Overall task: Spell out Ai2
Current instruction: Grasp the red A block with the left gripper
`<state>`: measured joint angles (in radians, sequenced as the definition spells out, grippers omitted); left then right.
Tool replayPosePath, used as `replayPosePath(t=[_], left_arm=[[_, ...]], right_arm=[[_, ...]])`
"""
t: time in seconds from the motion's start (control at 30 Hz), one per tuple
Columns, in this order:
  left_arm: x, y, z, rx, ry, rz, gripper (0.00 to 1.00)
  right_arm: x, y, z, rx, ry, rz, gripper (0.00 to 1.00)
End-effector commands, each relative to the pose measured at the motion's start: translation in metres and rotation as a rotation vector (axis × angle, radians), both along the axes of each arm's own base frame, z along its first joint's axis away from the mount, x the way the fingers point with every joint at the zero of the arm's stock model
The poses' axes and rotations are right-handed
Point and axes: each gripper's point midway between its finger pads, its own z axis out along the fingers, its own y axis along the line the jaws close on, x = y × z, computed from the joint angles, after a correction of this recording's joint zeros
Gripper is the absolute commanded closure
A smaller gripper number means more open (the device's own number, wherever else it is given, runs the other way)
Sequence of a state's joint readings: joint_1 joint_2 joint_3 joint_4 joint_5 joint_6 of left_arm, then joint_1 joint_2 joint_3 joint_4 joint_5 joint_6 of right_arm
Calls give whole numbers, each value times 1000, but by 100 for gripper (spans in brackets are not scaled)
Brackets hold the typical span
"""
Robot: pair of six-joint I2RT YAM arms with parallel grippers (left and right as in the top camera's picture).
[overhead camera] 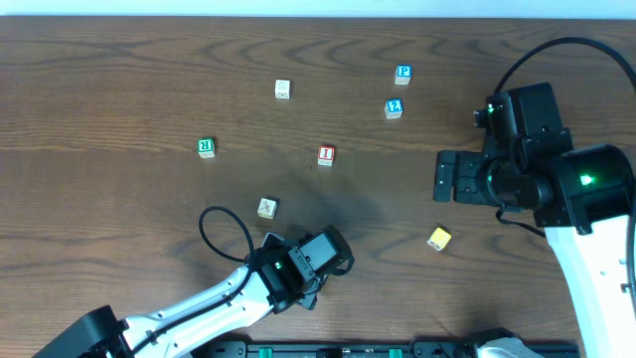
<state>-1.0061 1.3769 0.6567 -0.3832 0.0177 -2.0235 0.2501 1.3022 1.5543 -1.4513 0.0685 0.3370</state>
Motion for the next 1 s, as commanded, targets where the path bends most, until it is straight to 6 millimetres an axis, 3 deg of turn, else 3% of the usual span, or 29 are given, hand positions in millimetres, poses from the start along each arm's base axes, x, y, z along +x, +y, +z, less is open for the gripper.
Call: replayPosePath(t=[0.0, 0.13, 0.33, 0.53, 0.7, 0.9, 0.97], left_arm=[[0, 7, -6, 23, 11, 63, 24], [0, 8, -9, 34, 18, 63, 30], [-2, 10, -18, 63, 35, 63, 31], [-2, 12, -21, 74, 39, 64, 45], [0, 14, -22, 87, 23, 71, 48], [1, 14, -22, 88, 22, 71, 60], [1, 14, -22, 88, 22, 71, 58]], right_arm=[[-2, -2, -2, -11, 7, -6, 1], [-2, -2, -2, -11, 8, -6, 1], [-2, -2, -2, -11, 8, -6, 1], [-2, -2, -2, -12, 8, -6, 1], [-2, -2, -2, -12, 9, -6, 1], [-3, -3, -2, -12, 10, -6, 1], [-3, -3, -2, -12, 10, -6, 1]])
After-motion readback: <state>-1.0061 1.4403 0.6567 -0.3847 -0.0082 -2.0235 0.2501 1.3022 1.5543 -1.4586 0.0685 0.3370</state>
